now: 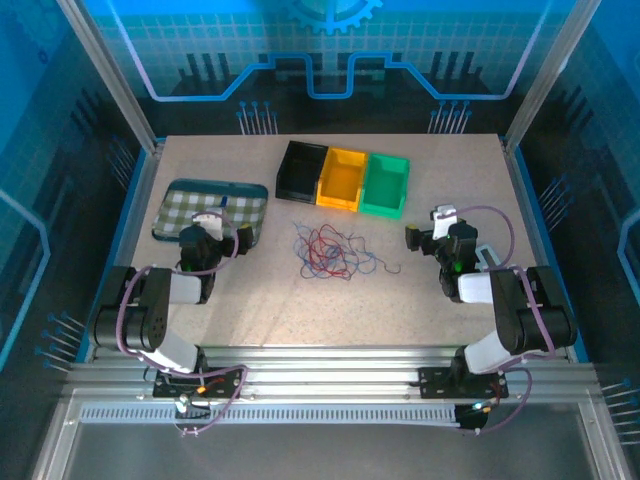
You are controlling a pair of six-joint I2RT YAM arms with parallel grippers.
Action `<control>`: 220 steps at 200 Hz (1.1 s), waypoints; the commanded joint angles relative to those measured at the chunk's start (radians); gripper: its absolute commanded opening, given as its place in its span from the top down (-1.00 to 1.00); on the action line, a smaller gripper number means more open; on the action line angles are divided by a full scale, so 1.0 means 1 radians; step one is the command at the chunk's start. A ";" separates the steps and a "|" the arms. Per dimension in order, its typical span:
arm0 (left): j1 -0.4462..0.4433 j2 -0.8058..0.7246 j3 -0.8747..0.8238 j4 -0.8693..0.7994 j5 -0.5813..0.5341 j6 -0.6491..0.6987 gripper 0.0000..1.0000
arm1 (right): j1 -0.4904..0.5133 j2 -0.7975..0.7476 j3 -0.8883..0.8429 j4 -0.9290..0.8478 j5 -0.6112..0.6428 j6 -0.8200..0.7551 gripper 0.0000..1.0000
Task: Untangle the cables
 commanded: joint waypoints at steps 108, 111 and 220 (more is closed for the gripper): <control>-0.309 -0.261 0.452 -0.970 -0.504 -0.327 -0.99 | 0.443 -0.408 0.409 -1.002 0.395 0.193 -0.53; -0.317 -0.254 0.466 -0.995 -0.502 -0.348 -0.99 | 0.460 -0.408 0.427 -1.027 0.397 0.208 -0.53; -0.458 -0.152 0.544 -1.282 -0.448 -0.851 -0.99 | 0.896 0.079 0.972 -1.488 0.149 0.494 0.01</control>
